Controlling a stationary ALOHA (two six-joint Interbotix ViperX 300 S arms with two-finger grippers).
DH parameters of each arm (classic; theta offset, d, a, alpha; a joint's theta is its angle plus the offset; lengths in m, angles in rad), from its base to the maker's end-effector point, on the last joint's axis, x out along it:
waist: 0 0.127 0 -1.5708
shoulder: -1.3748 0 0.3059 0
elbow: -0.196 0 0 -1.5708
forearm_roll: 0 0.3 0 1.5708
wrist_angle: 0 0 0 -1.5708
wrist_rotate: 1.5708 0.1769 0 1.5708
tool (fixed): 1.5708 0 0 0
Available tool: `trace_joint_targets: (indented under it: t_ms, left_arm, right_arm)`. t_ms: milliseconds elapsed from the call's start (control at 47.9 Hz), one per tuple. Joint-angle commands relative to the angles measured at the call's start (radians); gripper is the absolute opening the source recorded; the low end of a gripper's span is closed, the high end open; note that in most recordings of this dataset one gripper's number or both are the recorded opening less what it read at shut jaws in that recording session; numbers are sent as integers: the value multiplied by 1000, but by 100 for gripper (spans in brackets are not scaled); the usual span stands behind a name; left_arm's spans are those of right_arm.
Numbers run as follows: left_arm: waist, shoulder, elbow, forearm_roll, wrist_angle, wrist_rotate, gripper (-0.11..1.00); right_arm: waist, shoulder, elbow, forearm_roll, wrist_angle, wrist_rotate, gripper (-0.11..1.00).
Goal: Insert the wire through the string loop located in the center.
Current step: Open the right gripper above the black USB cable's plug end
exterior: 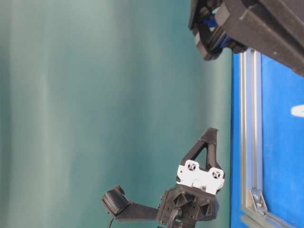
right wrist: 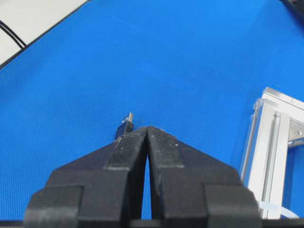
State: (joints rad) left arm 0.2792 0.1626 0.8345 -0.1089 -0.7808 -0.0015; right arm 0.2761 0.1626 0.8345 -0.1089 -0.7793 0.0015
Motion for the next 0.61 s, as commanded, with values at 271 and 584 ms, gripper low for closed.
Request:
trace_joint_targets:
  t_ms: [271,584]
  left_arm:
    - [-3,-44,3,17,20,8,0]
    - [0,-44,3,18,20,8,0]
  right_arm:
    - [9,-57,-21,0,9,9,-5]
    - [6,-57,-18,0,9,57,-4]
